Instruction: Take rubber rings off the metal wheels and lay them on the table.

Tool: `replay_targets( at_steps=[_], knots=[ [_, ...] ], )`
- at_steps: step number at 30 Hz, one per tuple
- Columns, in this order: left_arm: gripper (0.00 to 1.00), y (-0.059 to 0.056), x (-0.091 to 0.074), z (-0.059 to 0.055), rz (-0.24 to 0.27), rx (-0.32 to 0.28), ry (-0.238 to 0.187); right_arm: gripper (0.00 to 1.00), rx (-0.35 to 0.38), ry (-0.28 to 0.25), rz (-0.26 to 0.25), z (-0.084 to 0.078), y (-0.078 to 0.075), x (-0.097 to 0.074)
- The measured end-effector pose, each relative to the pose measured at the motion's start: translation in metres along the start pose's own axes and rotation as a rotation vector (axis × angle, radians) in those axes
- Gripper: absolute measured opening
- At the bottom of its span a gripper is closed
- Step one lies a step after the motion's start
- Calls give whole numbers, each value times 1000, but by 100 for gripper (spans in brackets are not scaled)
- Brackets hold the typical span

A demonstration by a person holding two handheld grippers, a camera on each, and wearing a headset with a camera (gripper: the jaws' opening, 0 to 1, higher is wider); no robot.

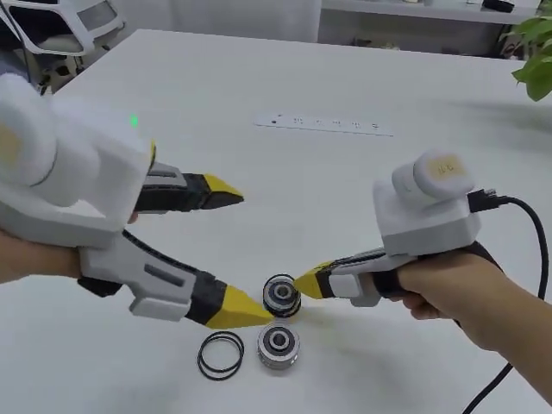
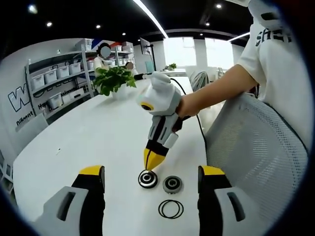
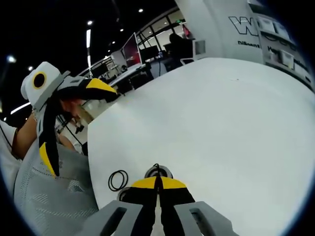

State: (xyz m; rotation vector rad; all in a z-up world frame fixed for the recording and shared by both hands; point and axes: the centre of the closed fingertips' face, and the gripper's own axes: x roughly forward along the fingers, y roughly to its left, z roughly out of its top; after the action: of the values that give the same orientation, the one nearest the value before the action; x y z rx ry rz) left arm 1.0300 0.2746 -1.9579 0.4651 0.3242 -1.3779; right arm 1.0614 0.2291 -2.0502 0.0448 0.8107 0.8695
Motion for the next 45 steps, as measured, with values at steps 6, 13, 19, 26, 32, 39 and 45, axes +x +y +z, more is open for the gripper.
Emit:
replay_targets(
  at_steps=[6,13,19,26,32,39,45],
  knots=[
    [93,1,-27,-14,70,-19,17,0,-2,-2,4,1,2,0],
    [92,-10,-48,-29,115,-91,4,0,-5,4,15,0,5,1],
    [92,-22,-56,-44,143,-132,16,0,-15,7,30,1,11,3],
    [92,-29,-66,-51,175,-180,7,0,-38,0,54,6,23,4],
    [91,-31,-72,-57,201,-206,10,0,-45,-12,89,11,36,5],
    [89,-32,-72,-65,223,-228,16,0,-62,-14,133,14,53,8],
    [88,-33,-69,-68,219,-244,18,0,-84,7,160,9,64,14]
  ],
)
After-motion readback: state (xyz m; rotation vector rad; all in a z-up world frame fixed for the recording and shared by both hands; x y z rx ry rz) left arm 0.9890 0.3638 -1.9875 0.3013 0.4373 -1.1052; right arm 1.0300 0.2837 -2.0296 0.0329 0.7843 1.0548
